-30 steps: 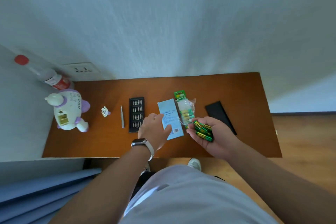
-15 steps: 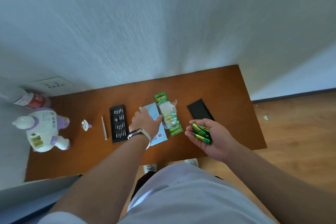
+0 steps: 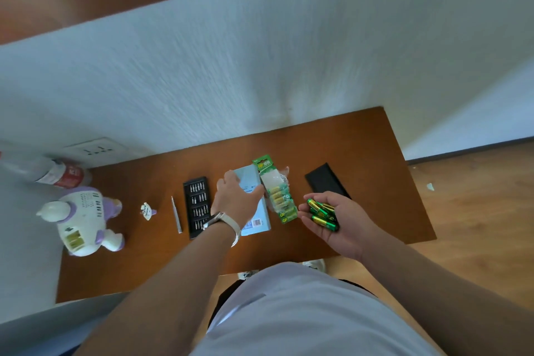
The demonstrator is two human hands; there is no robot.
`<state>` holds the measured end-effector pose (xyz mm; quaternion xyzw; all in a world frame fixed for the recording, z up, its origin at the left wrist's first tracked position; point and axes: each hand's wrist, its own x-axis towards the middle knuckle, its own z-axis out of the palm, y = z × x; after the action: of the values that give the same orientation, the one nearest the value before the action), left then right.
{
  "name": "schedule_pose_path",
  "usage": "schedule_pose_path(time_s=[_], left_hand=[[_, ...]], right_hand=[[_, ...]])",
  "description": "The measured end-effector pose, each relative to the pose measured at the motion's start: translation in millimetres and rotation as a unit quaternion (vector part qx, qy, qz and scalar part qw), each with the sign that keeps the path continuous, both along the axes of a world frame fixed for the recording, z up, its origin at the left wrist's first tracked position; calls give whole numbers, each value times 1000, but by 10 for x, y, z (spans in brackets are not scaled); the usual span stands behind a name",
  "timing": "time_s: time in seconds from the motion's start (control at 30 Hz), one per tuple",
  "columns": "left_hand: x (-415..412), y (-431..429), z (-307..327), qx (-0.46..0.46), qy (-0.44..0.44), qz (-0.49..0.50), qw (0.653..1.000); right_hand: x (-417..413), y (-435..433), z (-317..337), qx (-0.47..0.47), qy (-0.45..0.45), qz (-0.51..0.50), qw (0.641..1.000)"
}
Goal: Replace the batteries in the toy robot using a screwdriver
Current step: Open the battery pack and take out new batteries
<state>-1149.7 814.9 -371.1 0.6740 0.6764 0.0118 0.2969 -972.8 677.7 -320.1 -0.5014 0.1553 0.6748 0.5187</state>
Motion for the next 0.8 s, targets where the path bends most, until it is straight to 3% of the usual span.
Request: schedule_pose_path(time_s=[0.17,0.27,0.57,0.8], left_hand=[[-110,-77,377,-2,-141,-14,990],[-239,-117,662,-2,-186,-80,979],[-759,-45,1229,52,-142,-309,939],[-1061,101,1385,81,-103,-395,909]], right_hand=[[-158,203,97,8,-10,25,1000],[-276,342,172,24,4,29,999],[-562,564,355,48,-3,92,995],[-804,644,445,77,-50,160,983]])
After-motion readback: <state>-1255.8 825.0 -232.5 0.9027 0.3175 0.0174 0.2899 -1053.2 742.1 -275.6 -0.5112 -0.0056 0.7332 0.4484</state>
